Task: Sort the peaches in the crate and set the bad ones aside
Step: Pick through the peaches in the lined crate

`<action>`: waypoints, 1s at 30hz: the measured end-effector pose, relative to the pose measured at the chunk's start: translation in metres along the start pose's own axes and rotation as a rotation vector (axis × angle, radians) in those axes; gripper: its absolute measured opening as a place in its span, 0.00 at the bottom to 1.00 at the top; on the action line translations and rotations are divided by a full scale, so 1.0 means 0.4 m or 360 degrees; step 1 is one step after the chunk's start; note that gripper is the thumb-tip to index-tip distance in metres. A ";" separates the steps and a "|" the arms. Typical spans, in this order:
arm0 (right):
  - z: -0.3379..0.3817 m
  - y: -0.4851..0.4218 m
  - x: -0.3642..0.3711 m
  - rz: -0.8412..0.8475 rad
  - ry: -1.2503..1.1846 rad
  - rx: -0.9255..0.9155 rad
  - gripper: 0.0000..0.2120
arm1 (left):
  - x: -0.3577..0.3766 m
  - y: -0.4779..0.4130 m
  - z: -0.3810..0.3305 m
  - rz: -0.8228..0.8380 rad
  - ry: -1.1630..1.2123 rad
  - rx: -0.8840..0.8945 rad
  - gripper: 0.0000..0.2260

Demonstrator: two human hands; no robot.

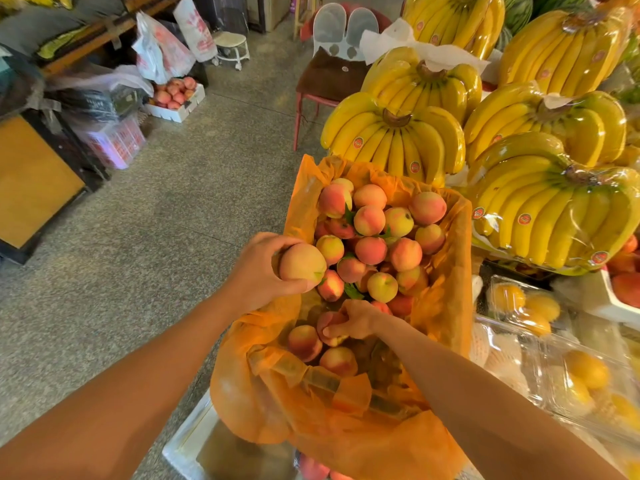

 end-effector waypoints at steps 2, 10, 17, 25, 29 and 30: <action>-0.002 -0.001 0.004 0.0025 0.0072 0.0020 0.31 | 0.002 -0.003 -0.001 -0.0005 0.0010 -0.0005 0.32; -0.002 -0.003 0.005 -0.0136 0.0214 -0.0075 0.30 | 0.000 -0.016 -0.004 -0.0008 -0.0020 0.0011 0.34; 0.015 0.043 -0.128 -0.0262 -0.0806 -0.0477 0.22 | 0.014 -0.028 -0.014 0.0064 -0.0181 0.0027 0.34; 0.092 0.162 -0.198 0.0207 -0.1680 -0.0734 0.25 | 0.018 -0.037 -0.034 0.0062 -0.0232 0.0041 0.38; 0.109 0.164 -0.205 0.0093 -0.1447 -0.0770 0.27 | 0.038 -0.036 -0.037 0.0145 -0.0300 0.0043 0.40; 0.108 0.159 -0.205 0.0063 -0.1433 -0.0761 0.26 | 0.043 -0.036 -0.035 0.0161 -0.0298 0.0036 0.40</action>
Point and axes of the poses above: each hand's wrist, its own y-axis away from the middle knuckle, its own x-axis out of the palm, z = x × y, the point moved 8 cm from there along -y, towards the middle knuckle, and after that the axes turned 6 degrees about x, right-handed, at the moved point
